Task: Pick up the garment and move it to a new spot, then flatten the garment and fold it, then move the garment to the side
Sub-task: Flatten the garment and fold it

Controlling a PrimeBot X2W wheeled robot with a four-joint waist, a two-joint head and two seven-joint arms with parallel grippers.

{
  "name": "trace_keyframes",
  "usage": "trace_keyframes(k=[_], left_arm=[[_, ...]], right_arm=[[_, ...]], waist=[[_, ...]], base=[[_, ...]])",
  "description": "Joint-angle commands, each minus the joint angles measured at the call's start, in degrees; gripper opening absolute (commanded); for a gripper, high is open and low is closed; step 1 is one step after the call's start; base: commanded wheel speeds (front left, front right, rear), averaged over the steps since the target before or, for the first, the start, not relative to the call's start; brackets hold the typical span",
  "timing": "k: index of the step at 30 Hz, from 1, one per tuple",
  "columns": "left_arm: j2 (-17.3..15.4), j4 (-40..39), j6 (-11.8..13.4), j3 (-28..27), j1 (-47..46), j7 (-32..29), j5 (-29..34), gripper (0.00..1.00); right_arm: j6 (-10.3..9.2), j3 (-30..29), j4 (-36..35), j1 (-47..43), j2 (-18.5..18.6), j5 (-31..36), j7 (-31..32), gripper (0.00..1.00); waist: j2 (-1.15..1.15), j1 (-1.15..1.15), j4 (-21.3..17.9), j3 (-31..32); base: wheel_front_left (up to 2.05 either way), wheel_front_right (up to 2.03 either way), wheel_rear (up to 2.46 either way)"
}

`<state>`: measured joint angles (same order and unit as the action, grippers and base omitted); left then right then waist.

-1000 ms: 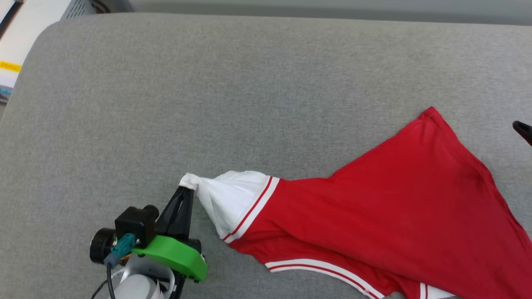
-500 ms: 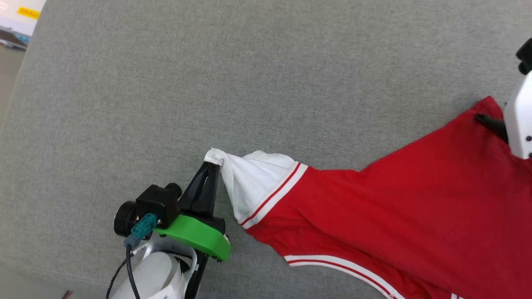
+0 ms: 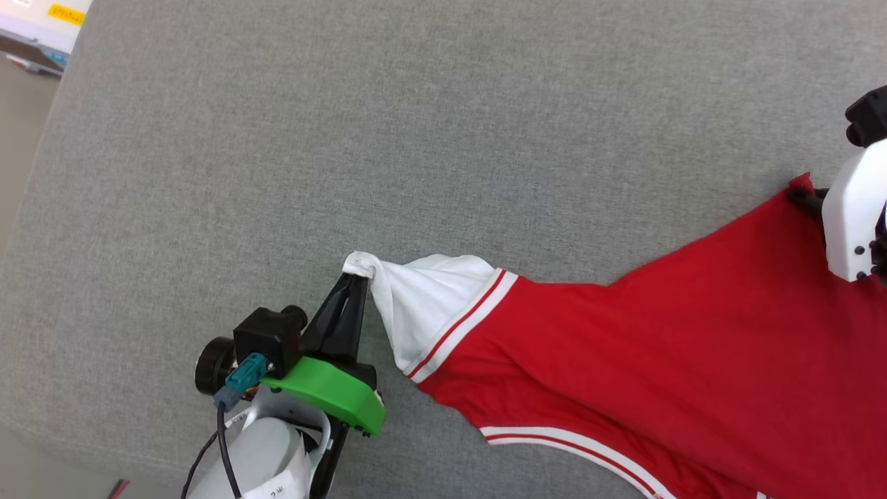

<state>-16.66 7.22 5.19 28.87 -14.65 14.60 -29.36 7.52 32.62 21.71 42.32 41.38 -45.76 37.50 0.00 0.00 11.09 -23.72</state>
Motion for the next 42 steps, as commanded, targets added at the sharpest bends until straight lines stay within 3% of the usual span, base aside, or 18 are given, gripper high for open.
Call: trace_keyframes(k=[1, 7, 13, 18, 25, 32, 42], left_arm=[[-0.1, 0.3, -0.4, -0.4, 0.0, 0.3, 0.9, 0.0], [-1.8, -1.1, -0.1, -2.3, -0.3, 0.4, 1.4, 0.0], [-3.9, -4.9, -0.6, -4.3, -4.4, -0.8, 1.1, 0.0], [-5.5, -8.0, -0.6, -6.1, -11.0, -3.5, 1.3, 0.0], [-7.5, -8.7, -3.6, -6.2, -25.7, -9.0, 2.7, 0.0], [-7.2, -3.9, -7.7, -6.2, -46.8, -13.6, 4.1, 0.0], [-6.6, 10.7, -11.5, -5.9, -77.6, -15.8, 5.7, 0.0]], right_arm=[[-0.03, 0.6, 0.4, -1.5, -0.1, -0.1, -2.6, 0.0], [-0.03, -3.4, -1.9, -0.6, 0.3, -1.6, -16.3, 0.0], [-0.03, -5.8, -6.2, -1.9, 1.2, -1.0, -23.3, 0.0], [-0.03, -8.5, -10.7, -3.0, 1.2, -0.1, -25.6, 0.0], [-0.03, -13.9, -16.2, -0.1, -0.3, 2.6, -24.5, 0.0], [-0.03, -17.3, -16.5, 12.8, -3.5, 6.8, -21.4, 0.0], [-0.03, -15.5, -5.2, 41.0, -8.4, 14.4, -23.6, 0.0]], waist=[[0.0, 0.0, -1.2, 2.0], [0.0, 0.0, -3.6, 7.1], [0.0, 0.0, -5.7, 11.5], [0.0, 0.0, -7.2, 13.2], [0.0, 0.0, -9.5, 10.6], [0.0, 0.0, -11.4, 2.0], [0.0, 0.0, -13.0, -7.2]], base=[[0.0, 0.0, 0.0], [0.0, 0.0, 0.0], [0.0, 0.0, 0.0], [0.0, 0.0, 0.0], [0.0, 0.0, 0.0], [0.0, 0.0, 0.0], [0.0, 0.0, 0.0]])
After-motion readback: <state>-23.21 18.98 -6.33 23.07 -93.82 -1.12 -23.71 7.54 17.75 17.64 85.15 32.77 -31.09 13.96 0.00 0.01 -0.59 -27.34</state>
